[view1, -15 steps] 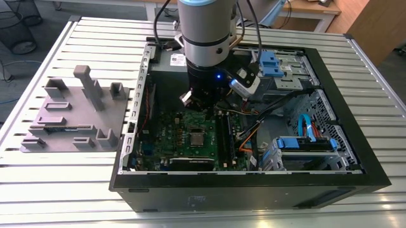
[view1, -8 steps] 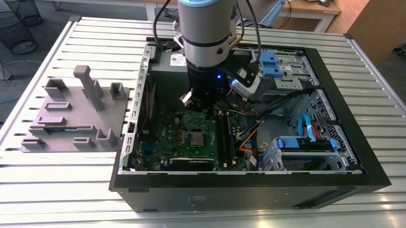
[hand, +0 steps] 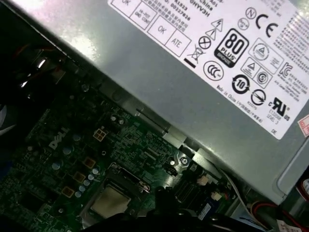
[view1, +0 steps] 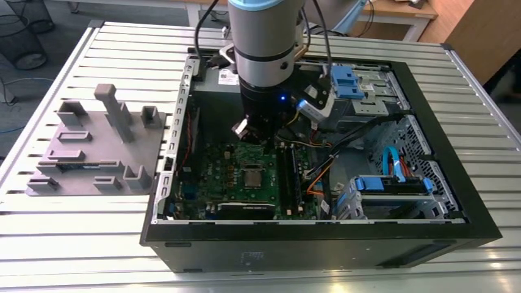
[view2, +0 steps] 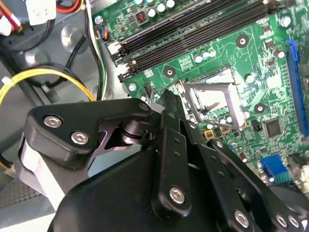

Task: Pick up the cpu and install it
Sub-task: 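Close the cpu cover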

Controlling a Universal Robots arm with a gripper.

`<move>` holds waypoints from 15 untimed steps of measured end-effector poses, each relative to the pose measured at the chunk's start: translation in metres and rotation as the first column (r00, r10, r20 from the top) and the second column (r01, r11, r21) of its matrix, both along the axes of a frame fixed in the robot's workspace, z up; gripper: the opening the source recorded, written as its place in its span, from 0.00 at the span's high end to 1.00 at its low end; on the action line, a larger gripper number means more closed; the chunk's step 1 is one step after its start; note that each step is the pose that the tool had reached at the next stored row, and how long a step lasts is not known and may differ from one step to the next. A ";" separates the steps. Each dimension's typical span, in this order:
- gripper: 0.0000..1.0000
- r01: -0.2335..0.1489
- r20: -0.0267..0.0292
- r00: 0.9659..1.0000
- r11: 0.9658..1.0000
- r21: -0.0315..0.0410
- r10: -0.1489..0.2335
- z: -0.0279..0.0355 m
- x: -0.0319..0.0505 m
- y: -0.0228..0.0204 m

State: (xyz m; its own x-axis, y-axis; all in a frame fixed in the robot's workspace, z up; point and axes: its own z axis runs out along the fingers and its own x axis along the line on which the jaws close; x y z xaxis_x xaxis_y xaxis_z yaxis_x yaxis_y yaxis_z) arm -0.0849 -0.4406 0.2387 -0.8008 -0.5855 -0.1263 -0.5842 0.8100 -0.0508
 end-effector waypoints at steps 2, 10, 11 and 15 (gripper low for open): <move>0.89 -0.032 0.000 0.999 0.999 -0.002 0.032 -0.0004 0.0000 0.0000; 0.89 -0.120 -0.005 0.993 0.992 -0.029 0.119 -0.0019 0.0000 0.0000; 0.89 -0.128 -0.006 0.992 0.991 -0.032 0.128 -0.0020 0.0000 -0.0001; 0.89 -0.142 -0.007 0.990 0.989 -0.039 0.142 -0.0020 -0.0001 -0.0001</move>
